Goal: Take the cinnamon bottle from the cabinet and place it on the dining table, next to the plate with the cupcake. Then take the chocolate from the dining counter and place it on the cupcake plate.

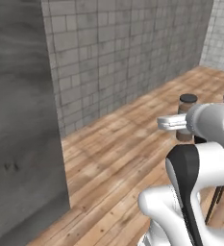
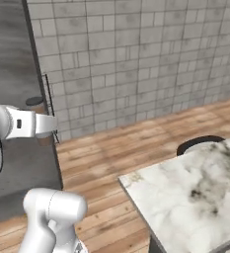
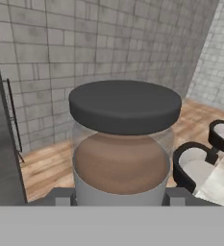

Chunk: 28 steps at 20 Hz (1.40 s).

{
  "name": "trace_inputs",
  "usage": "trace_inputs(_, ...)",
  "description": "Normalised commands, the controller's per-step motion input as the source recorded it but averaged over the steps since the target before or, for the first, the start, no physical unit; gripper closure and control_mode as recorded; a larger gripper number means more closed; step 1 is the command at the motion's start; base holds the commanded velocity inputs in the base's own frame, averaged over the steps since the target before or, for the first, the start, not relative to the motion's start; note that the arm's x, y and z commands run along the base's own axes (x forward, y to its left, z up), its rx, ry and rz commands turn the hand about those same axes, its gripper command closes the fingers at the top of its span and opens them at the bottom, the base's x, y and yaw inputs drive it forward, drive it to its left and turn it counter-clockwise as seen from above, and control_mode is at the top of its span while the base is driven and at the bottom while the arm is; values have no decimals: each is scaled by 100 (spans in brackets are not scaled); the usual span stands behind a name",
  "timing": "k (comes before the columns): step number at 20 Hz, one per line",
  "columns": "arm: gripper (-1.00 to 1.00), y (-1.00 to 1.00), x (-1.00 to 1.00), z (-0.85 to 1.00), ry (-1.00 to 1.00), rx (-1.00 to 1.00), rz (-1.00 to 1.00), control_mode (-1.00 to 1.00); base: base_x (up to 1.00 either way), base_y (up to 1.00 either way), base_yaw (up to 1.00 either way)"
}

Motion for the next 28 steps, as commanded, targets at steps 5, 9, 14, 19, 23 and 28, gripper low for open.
trace_inputs(5,100,0,0,0,0,0,0,100,74,30,-41)
trace_inputs(9,100,0,0,0,0,0,0,100,62,12,-47)
trace_inputs(14,100,0,0,0,0,0,0,100,65,14,-49)
trace_inputs(19,100,0,0,0,0,0,0,100,82,7,-38)
trace_inputs(23,100,0,0,0,0,0,0,100,100,5,-27)
trace_inputs(28,100,0,0,0,0,0,0,100,100,13,-18)
